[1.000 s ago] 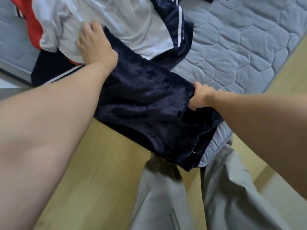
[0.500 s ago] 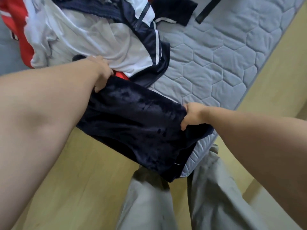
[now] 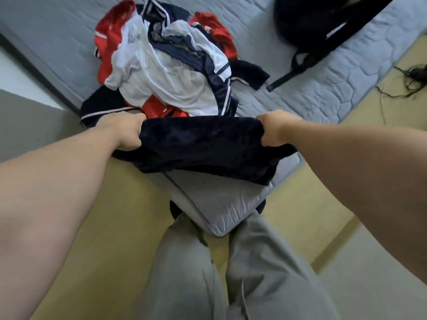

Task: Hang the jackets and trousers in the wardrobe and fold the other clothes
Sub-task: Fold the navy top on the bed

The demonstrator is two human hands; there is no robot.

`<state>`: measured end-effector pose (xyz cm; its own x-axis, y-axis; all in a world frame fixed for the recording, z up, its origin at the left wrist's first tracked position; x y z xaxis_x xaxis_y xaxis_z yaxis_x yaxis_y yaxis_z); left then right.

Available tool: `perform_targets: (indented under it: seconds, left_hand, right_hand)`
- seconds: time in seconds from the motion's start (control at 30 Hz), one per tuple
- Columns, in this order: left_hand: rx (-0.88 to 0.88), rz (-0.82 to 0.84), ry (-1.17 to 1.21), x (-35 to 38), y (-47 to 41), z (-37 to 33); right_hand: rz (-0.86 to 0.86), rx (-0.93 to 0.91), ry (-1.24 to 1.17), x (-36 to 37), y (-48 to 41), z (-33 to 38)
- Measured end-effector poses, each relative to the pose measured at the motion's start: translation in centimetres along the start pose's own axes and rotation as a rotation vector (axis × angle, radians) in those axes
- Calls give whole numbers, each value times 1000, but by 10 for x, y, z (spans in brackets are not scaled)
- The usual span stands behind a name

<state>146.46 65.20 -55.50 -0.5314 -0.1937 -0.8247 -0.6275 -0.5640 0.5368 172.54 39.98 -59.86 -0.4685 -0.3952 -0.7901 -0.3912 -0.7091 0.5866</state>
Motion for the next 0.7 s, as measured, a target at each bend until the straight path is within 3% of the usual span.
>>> perform_targets:
  seconds: [0.13,0.3,0.53,0.7]
  left_hand:
    - [-86,-23,160,-15,61,-17]
    - [-82,47,362,-11,112,-60]
    - [-118,370,719,32,147,-112]
    - [-140,614,767,86,128,-148]
  right_hand:
    - [-62,-21,184,-66,30,-4]
    - [18,-51,405,-110,68,-3]
    - [258,3,586,-123,95,-11]
    - [374,-1,700,-97,48,-23]
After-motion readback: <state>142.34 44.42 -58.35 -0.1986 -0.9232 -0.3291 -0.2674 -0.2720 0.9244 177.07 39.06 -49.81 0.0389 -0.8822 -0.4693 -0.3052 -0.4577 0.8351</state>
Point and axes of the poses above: each hand's wrist, its own y-axis away from the middle knuckle, its own x-axis out of the palm, z = x × y, the point moved 10 cm from there along -y, towards the middle knuckle, and after that the axes turned 11 degrees about -z, right-handed, at the moved point
